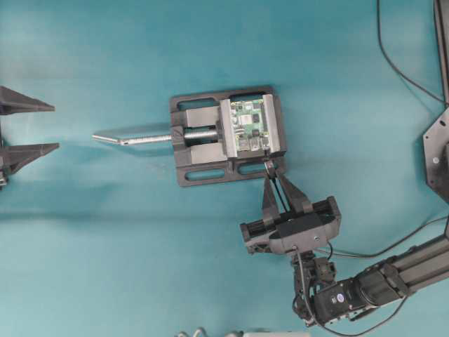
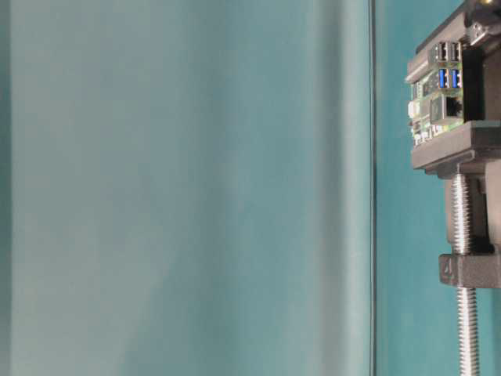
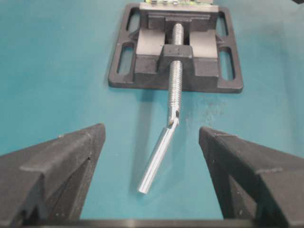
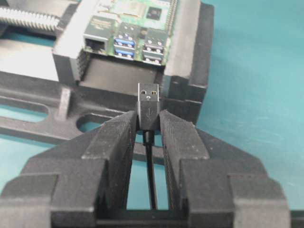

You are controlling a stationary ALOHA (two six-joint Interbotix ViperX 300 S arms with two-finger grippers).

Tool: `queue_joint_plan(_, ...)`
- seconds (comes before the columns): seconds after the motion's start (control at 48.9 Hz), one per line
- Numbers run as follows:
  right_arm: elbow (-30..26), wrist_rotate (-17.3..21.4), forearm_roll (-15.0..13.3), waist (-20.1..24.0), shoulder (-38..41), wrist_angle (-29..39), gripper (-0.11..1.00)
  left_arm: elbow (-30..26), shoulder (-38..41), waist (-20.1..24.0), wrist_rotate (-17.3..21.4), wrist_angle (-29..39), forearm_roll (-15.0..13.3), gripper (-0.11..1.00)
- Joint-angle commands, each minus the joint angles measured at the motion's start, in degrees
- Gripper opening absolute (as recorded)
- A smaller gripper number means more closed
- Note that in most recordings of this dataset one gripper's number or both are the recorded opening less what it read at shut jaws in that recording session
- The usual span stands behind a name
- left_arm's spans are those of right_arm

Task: Insert the USB into the fixed PCB.
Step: 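Align the USB plug with the board's upper-right USB port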

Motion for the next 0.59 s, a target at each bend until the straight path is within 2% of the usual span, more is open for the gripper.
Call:
queue_joint_plan(0.0,-0.97,0.09,-0.35,-0.18,-0.97,-0.62,0.21,-0.7,0.7,0.09,0.09,-0.53,0.09,0.96)
queue_joint_plan(0.573,-2.11,-0.97,0.26,-2.46,-1.49,-0.97,0.21,-0.7,0.7,0.09,0.09,-0.53,0.09,0.96)
